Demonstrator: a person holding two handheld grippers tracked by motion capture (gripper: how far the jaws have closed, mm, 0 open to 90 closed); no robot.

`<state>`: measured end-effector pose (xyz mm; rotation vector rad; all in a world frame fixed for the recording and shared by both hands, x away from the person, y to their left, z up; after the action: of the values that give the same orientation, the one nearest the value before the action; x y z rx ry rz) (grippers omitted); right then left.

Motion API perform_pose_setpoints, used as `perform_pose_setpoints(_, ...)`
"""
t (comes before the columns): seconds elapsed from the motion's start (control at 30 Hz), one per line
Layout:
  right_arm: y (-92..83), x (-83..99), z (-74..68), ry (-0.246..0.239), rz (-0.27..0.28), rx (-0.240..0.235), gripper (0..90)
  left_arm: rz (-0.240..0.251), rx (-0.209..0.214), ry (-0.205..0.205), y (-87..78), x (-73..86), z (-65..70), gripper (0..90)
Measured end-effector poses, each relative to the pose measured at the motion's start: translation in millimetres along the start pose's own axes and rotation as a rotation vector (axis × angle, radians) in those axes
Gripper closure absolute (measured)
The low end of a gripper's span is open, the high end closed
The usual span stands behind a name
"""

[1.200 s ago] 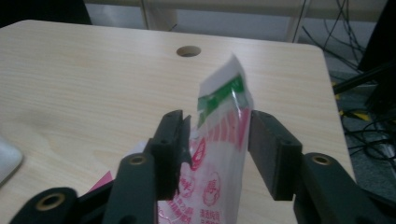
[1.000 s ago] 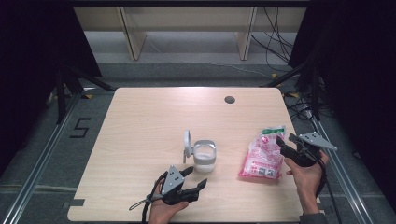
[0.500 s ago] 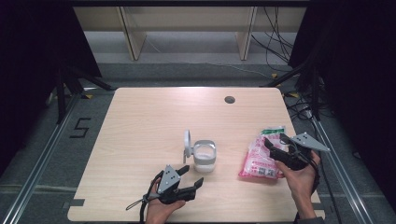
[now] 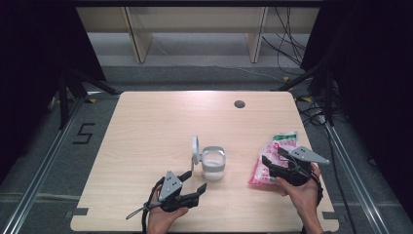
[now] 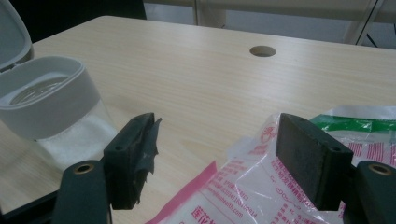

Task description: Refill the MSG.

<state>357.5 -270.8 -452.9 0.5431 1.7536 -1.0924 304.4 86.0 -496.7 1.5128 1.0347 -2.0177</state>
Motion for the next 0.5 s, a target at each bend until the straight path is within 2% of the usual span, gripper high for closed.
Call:
perform_pose_setpoints(0.03,1.1,1.1,1.7,-0.032,0.006,0.011,30.2,0.013,-0.007,-0.021,-0.3,0.1,-0.4,31.7)
perform_pose_setpoints(0.07,0.7,1.7,1.6,-0.034,-0.004,0.010,30.1,0.000,-0.017,-0.012,-2.6,-0.7,-2.0,31.8)
perform_pose_setpoints(0.1,1.1,2.3,1.4,-0.034,-0.003,0.005,30.1,0.014,-0.016,-0.017,-2.5,-0.8,-3.6,31.8)
perform_pose_setpoints(0.13,2.8,2.7,2.4,-0.041,-0.002,0.007,30.1,0.010,-0.032,-0.016,-4.2,-1.6,-4.8,31.8)
perform_pose_setpoints(0.23,1.9,4.3,-3.0,-0.006,-0.004,-0.016,29.4,0.005,-0.062,-0.013,-7.2,-3.5,-10.1,31.8)
perform_pose_setpoints(0.3,3.1,5.4,-3.8,-0.025,-0.009,-0.015,28.1,0.008,-0.067,-0.014,-7.8,-3.8,-14.2,31.7)
perform_pose_setpoints(0.33,1.5,5.8,-5.7,-0.018,-0.029,-0.028,27.5,0.003,-0.073,-0.013,-8.5,-4.1,-16.5,31.7)
perform_pose_setpoints(0.37,4.0,6.7,-5.4,-0.041,-0.018,-0.048,26.6,0.014,-0.074,-0.016,-8.2,-4.1,-18.8,31.7)
perform_pose_setpoints(0.4,2.8,7.6,-8.6,-0.024,-0.037,-0.046,26.4,0.011,-0.082,-0.021,-9.2,-4.5,-20.2,31.7)
perform_pose_setpoints(0.43,4.2,8.0,-7.5,-0.050,-0.032,-0.053,26.2,0.009,-0.084,-0.008,-10.5,-5.4,-22.8,31.8)
perform_pose_setpoints(0.47,3.9,9.2,-10.7,-0.035,-0.045,-0.056,25.6,0.016,-0.084,0.001,-10.7,-6.1,-25.5,31.8)
perform_pose_setpoints(0.5,4.9,9.6,-9.7,-0.055,-0.041,-0.059,25.0,0.018,-0.090,-0.006,-11.1,-6.4,-27.3,31.9)
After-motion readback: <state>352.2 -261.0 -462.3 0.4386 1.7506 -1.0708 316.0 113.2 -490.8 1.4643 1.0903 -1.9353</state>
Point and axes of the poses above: each handheld gripper's, and its own axes: y roughly forward along the jaws, x roughly out of its underside, z roughly to its right, the point moved 1 cm from there along y, roughly forward along the jaws, and after that the axes turned 2 degrees about -x, right-handed, at the moved point
